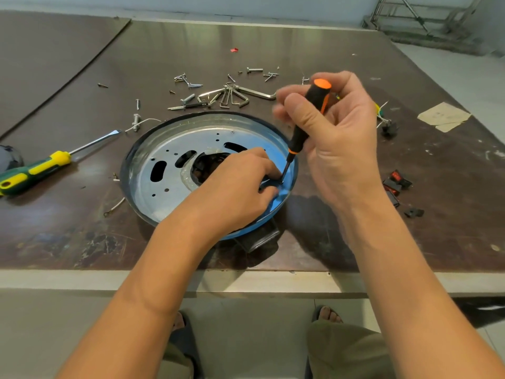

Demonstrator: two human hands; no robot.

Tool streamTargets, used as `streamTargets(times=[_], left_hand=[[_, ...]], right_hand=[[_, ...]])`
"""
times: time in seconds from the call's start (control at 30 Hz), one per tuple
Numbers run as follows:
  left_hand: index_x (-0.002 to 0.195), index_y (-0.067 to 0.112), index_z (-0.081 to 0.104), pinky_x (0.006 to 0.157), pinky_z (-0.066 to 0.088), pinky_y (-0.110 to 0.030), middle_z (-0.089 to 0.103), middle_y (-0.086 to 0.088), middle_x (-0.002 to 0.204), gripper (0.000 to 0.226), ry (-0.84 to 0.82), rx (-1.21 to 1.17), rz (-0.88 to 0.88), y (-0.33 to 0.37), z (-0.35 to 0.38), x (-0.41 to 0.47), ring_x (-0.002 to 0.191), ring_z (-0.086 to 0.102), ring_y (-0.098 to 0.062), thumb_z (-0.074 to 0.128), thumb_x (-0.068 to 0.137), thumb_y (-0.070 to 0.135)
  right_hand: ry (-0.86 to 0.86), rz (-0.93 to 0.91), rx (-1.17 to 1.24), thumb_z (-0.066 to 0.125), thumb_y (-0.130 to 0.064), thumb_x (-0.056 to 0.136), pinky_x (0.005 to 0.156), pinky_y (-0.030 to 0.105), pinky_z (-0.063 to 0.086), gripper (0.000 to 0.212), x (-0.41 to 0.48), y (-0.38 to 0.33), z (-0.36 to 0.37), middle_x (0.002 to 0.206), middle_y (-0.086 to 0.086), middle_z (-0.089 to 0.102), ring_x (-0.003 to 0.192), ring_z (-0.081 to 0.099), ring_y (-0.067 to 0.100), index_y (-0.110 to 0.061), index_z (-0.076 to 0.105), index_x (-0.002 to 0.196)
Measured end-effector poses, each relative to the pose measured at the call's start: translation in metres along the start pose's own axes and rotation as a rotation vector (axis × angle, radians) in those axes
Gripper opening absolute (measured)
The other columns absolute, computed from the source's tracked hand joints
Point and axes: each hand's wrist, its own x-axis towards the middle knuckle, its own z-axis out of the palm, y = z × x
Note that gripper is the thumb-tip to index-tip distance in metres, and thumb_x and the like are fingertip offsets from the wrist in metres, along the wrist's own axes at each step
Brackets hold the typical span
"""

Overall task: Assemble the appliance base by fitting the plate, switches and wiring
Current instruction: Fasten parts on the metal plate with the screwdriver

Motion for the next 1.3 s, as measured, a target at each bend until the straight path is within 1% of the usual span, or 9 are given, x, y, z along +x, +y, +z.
streamTargets(times=[0.1, 0.2, 0.4, 0.6, 0.8, 0.9, 1.03, 1.23, 1.3], left_hand=[[0.122, 0.021, 0.069, 0.094, 0.046, -0.032, 0.060, 0.003, 0.117, 0.028, -0.005, 0.003, 0.003, -0.001, 0.000, 0.000, 0.106, 0.056, -0.016, 0.062, 0.095, 0.028], [0.121, 0.021, 0.070, 0.093, 0.044, -0.031, 0.060, 0.004, 0.117, 0.028, -0.002, 0.004, 0.002, -0.001, 0.000, 0.001, 0.107, 0.056, -0.016, 0.063, 0.095, 0.028], [0.124, 0.021, 0.068, 0.097, 0.046, -0.035, 0.060, 0.004, 0.121, 0.030, 0.005, 0.005, 0.001, 0.001, -0.001, 0.000, 0.110, 0.056, -0.016, 0.063, 0.095, 0.028], [0.125, 0.021, 0.068, 0.089, 0.041, -0.026, 0.058, 0.005, 0.120, 0.031, 0.005, -0.003, -0.011, 0.000, 0.000, 0.000, 0.106, 0.055, -0.015, 0.062, 0.096, 0.029], [0.123, 0.022, 0.069, 0.092, 0.048, -0.034, 0.059, 0.003, 0.119, 0.029, 0.011, 0.000, 0.012, 0.000, 0.000, 0.000, 0.105, 0.057, -0.016, 0.061, 0.096, 0.029], [0.120, 0.023, 0.070, 0.084, 0.048, -0.032, 0.059, 0.003, 0.115, 0.027, 0.014, -0.001, 0.022, -0.002, 0.000, 0.000, 0.098, 0.056, -0.015, 0.061, 0.096, 0.027], [0.119, 0.022, 0.071, 0.071, 0.039, -0.024, 0.059, 0.004, 0.111, 0.027, 0.027, -0.002, 0.030, -0.003, 0.001, 0.002, 0.086, 0.052, -0.012, 0.062, 0.094, 0.027], [0.121, 0.019, 0.070, 0.078, 0.051, -0.035, 0.059, 0.004, 0.111, 0.030, 0.037, 0.016, 0.041, -0.001, 0.002, 0.002, 0.086, 0.054, -0.013, 0.061, 0.094, 0.028], [0.121, 0.020, 0.070, 0.075, 0.049, -0.031, 0.058, 0.004, 0.111, 0.030, 0.037, 0.011, 0.041, -0.001, 0.002, 0.002, 0.085, 0.052, -0.012, 0.061, 0.094, 0.028]], right_hand=[[-0.047, 0.025, 0.048, 0.053, -0.012, 0.101, 0.075, 0.034, 0.049, 0.009, 0.000, 0.001, 0.000, 0.087, 0.008, 0.062, 0.073, 0.059, 0.015, -0.009, 0.051, 0.109], [-0.071, 0.080, 0.170, 0.034, -0.014, 0.108, 0.082, 0.034, 0.049, 0.028, -0.002, -0.001, -0.002, 0.097, 0.010, 0.063, 0.090, 0.059, 0.018, -0.003, 0.056, 0.120], [-0.020, -0.021, -0.001, 0.069, -0.003, 0.090, 0.078, 0.031, 0.054, 0.025, -0.003, 0.005, 0.007, 0.096, 0.014, 0.071, 0.085, 0.069, 0.025, -0.009, 0.051, 0.106], [-0.049, 0.059, 0.142, 0.036, -0.018, 0.108, 0.081, 0.033, 0.050, 0.030, -0.003, 0.002, 0.003, 0.101, 0.005, 0.068, 0.093, 0.061, 0.018, -0.004, 0.061, 0.119], [-0.034, 0.003, 0.004, 0.064, -0.005, 0.093, 0.069, 0.040, 0.048, 0.019, -0.004, 0.000, 0.004, 0.097, 0.016, 0.070, 0.082, 0.063, 0.026, -0.012, 0.050, 0.103], [-0.070, 0.036, 0.070, 0.048, -0.014, 0.103, 0.071, 0.038, 0.043, 0.008, -0.006, -0.001, 0.003, 0.086, 0.011, 0.063, 0.071, 0.054, 0.019, -0.010, 0.049, 0.109], [-0.058, 0.099, 0.128, 0.026, -0.018, 0.109, 0.075, 0.036, 0.044, 0.036, -0.008, -0.005, 0.000, 0.089, 0.011, 0.061, 0.081, 0.055, 0.020, -0.003, 0.058, 0.114], [-0.020, 0.012, 0.061, 0.056, -0.002, 0.097, 0.078, 0.039, 0.055, 0.005, -0.009, -0.006, 0.004, 0.090, 0.014, 0.068, 0.081, 0.068, 0.024, -0.004, 0.055, 0.101], [0.022, -0.022, 0.029, 0.063, -0.002, 0.092, 0.072, 0.035, 0.052, 0.015, -0.009, -0.004, 0.007, 0.083, 0.010, 0.067, 0.071, 0.064, 0.021, -0.009, 0.051, 0.096]])
